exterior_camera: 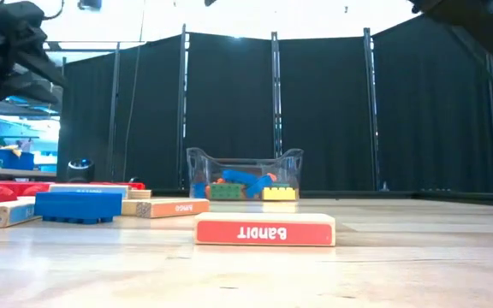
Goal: Sort blocks by size
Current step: Put the 2-stud red game piece into the bottom right transparent bin
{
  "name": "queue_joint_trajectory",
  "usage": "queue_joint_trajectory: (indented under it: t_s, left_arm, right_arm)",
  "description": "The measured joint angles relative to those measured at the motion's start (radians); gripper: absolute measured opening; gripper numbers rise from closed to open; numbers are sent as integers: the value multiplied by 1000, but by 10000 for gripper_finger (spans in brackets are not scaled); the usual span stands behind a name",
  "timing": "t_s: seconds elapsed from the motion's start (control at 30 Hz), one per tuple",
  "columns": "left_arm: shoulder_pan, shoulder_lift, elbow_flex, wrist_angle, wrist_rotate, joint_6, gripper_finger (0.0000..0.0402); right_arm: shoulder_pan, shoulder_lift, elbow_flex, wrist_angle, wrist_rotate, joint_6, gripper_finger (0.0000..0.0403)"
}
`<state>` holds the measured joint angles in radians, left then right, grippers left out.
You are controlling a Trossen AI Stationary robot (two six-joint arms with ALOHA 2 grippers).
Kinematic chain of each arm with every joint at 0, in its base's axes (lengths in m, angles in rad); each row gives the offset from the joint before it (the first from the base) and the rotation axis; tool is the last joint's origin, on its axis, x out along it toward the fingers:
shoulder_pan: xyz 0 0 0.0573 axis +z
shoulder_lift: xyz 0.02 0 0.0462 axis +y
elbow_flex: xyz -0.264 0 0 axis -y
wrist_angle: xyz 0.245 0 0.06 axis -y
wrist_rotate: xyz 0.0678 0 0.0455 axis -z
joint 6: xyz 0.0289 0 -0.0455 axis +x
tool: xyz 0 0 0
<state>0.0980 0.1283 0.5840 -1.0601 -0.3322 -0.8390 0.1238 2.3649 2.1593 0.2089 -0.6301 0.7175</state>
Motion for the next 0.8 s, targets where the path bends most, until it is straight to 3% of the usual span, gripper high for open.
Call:
queue_joint_trajectory:
  t_s: [0.17, 0.3, 0.43, 0.63, 0.8]
  left_arm:
    - [0, 234, 1, -28, 33, -128, 142]
    - [0, 454, 0, -101, 33, -181, 74]
    - [0, 659, 13, -98, 35, -199, 11]
    - [0, 897, 54, -96, 85, -221, 4]
    - [0, 1040, 76, -95, 153, -217, 2]
  right_arm:
    - [-25, -246, 6, -225, 7, -193, 48]
    - [-15, -423, 0, -524, 185, -408, 23]
    - [24, -598, 3, -686, 342, -541, 10]
    - [105, -755, 1, -851, 588, -634, 29]
    - [162, -831, 2, -937, 701, -666, 39]
